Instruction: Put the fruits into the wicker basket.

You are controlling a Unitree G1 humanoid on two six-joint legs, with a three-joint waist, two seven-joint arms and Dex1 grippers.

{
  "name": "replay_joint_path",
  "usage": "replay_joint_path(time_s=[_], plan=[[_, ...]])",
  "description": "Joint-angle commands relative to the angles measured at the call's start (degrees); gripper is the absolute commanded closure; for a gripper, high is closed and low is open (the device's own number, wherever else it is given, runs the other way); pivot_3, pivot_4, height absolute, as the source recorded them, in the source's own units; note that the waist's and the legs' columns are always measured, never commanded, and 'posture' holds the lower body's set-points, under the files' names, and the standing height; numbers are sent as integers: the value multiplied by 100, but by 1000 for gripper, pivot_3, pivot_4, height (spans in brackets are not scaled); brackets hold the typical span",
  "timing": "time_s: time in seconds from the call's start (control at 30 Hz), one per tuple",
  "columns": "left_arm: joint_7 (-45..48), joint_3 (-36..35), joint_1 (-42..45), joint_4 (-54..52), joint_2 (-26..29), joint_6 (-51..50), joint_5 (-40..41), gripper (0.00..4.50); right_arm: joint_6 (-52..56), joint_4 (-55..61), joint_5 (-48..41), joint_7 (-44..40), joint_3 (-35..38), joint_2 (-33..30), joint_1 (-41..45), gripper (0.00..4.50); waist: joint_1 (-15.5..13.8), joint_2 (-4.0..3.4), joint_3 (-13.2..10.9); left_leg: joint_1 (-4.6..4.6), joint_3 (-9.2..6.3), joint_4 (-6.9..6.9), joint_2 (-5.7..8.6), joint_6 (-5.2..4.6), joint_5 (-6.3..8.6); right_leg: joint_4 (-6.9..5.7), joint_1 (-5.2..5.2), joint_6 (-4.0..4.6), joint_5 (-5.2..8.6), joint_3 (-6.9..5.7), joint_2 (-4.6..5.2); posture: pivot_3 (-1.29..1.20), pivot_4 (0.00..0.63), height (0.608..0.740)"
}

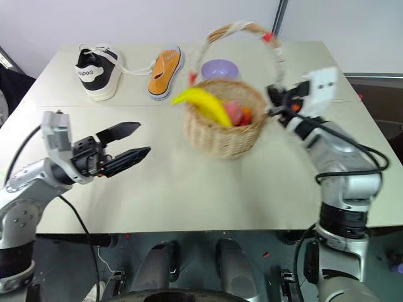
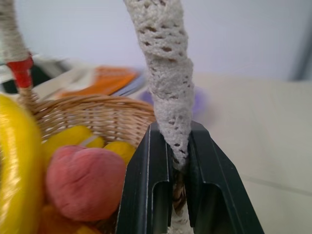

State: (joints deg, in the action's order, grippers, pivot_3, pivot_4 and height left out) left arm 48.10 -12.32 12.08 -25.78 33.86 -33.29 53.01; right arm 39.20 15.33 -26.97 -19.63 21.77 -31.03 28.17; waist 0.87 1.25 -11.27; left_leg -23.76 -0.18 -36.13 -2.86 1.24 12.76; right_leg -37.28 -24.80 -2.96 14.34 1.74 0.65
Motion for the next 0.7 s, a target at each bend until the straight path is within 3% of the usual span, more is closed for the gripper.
replay_joint_path(time_s=[0.03,0.3,0.4,0.57,0.7], plan=[[40,446,324,-62,-229,67,-75,0,-497,-408,598,412,477,-446,-20,4456,-6,1,1,1,-1,-1,1,0,0,1,2,-1,0,0,0,0,150,740],[106,710,552,39,-399,129,-211,0,-1102,-1374,1227,1024,759,-611,-186,4456,66,-16,3,29,9,13,0,-2,0,-16,5,-13,-6,24,-12,0,150,740],[138,690,542,81,-409,149,-249,0,-1117,-1401,1140,1023,887,-576,-277,3233,52,-16,3,31,7,10,0,-2,0,-20,7,-14,-5,24,-12,0,150,740],[98,534,445,221,-334,151,-351,0,-1275,-1125,1185,807,920,-702,-642,698,22,-16,3,32,10,1,2,-2,0,-15,15,-9,-1,24,-9,0,150,740],[-35,251,221,550,-120,171,-585,0,-1556,-1074,910,452,1446,-797,-1096,698,19,-17,3,32,10,2,2,-2,0,-15,15,-9,0,24,-9,0,150,740]])
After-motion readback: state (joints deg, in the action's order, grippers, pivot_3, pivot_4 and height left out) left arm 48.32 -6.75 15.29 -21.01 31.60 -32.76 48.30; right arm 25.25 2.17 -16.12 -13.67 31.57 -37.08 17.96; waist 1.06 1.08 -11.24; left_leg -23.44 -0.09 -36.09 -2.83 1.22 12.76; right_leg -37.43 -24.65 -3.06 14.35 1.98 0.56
